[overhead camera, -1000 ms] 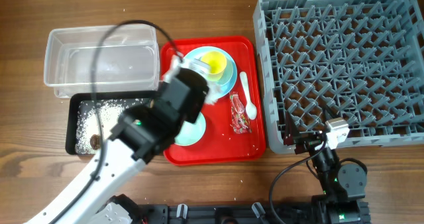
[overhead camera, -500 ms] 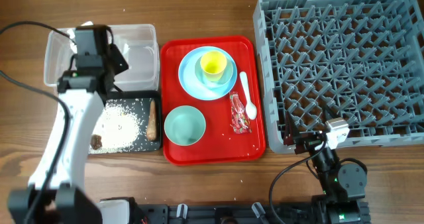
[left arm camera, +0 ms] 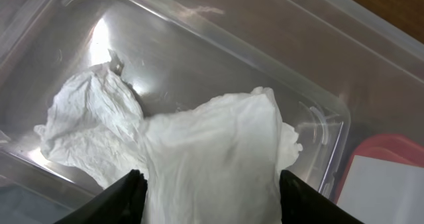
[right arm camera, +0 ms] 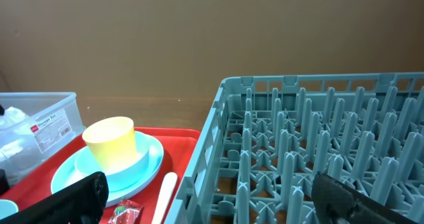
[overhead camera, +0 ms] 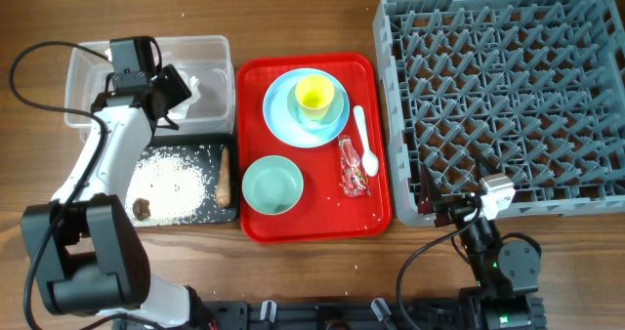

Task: Sort waste into correct bins and load items into the dishwasher rack
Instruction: 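Carry the tissue left and drop it into the clear plastic bin, then move the left gripper back over the red tray toward the red wrapper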

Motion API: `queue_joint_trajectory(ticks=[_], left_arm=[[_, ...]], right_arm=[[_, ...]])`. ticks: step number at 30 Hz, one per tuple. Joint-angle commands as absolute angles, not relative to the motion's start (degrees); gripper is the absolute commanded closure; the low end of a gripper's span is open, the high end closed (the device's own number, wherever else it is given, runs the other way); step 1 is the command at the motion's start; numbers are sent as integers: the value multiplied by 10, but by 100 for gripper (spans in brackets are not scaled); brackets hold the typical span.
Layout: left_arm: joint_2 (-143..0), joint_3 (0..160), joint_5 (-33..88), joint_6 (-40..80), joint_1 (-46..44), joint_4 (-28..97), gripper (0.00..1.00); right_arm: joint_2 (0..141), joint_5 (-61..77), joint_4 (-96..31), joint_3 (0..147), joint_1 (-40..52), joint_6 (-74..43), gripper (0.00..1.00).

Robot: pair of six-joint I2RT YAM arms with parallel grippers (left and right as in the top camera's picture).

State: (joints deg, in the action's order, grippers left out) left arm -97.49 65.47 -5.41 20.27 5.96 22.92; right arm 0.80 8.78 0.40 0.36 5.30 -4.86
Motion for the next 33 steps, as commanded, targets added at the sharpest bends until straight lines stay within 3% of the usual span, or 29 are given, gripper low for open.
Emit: queue_joint_trajectory(ticks=[1, 4, 8, 9, 10, 11, 13, 16, 17, 18, 19, 20, 21, 22, 29, 33], left_arm=[[-941, 657, -21, 198, 61, 234, 31], [-896, 657, 18, 198, 61, 236, 19], [-826, 657, 25, 200, 61, 267, 20], [-816, 657, 24, 200, 61, 274, 24], [-809, 657, 18, 200, 61, 282, 45], [-808, 657, 12, 200, 61, 285, 58], [-814, 657, -23, 200, 61, 295, 75], [-838, 657, -28, 205, 62, 296, 89], [-844, 657, -28, 208, 62, 296, 89], [-851, 657, -29, 215, 62, 296, 82], [-855, 657, -29, 215, 62, 295, 63], [-864, 657, -28, 215, 62, 289, 27], [-875, 657, -27, 215, 62, 282, 9], [-883, 657, -23, 215, 62, 279, 3], [-891, 657, 34, 215, 62, 272, 0], [-887, 657, 53, 215, 62, 273, 14]], right_arm=[[8, 90, 6, 3, 52, -46, 0], [8, 90, 6, 3, 52, -46, 0], [8, 90, 6, 3, 52, -46, 0], [8, 90, 6, 3, 52, -46, 0], [8, 90, 6, 3, 52, -46, 0], [8, 90, 6, 3, 52, -46, 0], [8, 90, 6, 3, 52, -46, 0], [8, 90, 6, 3, 52, -46, 1], [8, 90, 6, 3, 52, -46, 0], [8, 90, 6, 3, 52, -46, 0], [8, 90, 6, 3, 52, -46, 0], [8, 90, 6, 3, 52, -46, 0], [8, 90, 6, 3, 52, -46, 0], [8, 90, 6, 3, 52, -46, 0], [8, 90, 7, 3, 52, -46, 0], [10, 90, 7, 3, 52, -46, 0]])
